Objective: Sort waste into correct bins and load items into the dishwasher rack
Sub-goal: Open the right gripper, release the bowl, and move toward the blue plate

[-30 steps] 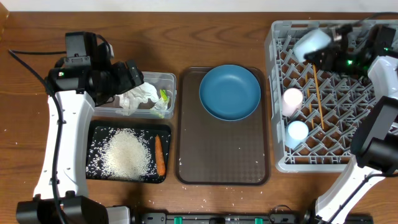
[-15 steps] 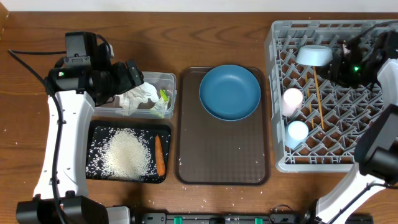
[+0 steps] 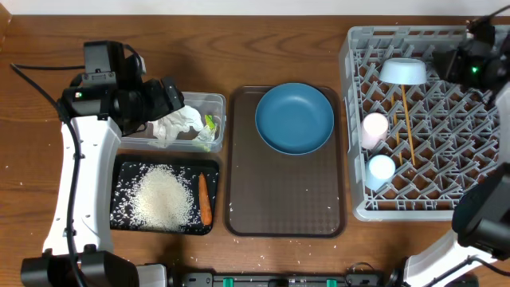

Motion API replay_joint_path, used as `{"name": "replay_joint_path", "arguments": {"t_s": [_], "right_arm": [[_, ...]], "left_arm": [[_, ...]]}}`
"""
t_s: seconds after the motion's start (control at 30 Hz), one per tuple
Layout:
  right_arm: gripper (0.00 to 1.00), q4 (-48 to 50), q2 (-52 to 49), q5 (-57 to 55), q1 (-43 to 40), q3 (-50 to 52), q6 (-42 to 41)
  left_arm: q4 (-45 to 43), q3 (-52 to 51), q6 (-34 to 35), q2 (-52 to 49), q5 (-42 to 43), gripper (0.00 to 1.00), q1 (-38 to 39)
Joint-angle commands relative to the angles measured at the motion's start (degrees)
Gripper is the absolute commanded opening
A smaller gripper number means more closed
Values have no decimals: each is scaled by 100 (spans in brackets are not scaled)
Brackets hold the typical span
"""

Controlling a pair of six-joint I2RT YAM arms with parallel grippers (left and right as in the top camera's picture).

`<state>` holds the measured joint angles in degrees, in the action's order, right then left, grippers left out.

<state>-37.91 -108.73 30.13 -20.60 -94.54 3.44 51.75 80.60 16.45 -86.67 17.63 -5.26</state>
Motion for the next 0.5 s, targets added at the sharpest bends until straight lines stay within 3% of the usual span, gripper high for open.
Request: {"name": "replay_joint_path", "arguments": {"t_s": [0.0,0.23,0.47], "right_arm": [[18,313,-229,-15,297,-17,310],[25,938,-562,-603,614,-17,455],[23,507,-649,-1384,686,-17,345]], "left_arm": [[9,52,-35,-2,-37,95,-20],[9,52,-35,-2,-37,95,-20],[9,52,-35,-2,-37,95,-20]]}}
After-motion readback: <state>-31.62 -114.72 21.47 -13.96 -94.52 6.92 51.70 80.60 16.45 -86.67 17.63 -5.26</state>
